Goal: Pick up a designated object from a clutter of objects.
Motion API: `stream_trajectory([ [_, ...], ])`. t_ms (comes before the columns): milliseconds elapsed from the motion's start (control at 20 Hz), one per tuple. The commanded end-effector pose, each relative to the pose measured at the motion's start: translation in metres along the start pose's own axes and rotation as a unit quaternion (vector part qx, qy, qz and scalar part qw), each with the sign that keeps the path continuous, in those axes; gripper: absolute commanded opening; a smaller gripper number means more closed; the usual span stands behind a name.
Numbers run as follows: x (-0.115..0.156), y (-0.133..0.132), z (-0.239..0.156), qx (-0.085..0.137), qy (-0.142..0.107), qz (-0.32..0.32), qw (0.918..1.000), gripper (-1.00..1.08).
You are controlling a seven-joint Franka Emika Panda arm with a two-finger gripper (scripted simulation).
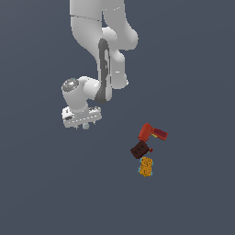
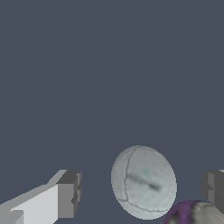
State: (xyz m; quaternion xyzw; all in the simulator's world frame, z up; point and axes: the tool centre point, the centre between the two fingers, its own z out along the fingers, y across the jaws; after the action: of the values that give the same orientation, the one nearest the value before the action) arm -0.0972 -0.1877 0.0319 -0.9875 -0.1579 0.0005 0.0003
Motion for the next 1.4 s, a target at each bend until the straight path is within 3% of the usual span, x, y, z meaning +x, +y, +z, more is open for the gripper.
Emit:
stream_trajectory([
  [0,0.000,0.000,0.007,0.000,0.000,0.000,1.0000,1.00],
  [200,0.000,0.000,0.011,0.000,0.000,0.000,1.0000,1.00],
  [250,0.000,0.000,0.011,0.000,0.000,0.000,1.0000,-1.00],
  [900,0.001,0.001,0.009,-0.001,0.001,0.000,1.0000,-1.00],
  [1350,0.017,0.005,-0.021,-0.001,0.001,0.000,1.0000,-1.00],
])
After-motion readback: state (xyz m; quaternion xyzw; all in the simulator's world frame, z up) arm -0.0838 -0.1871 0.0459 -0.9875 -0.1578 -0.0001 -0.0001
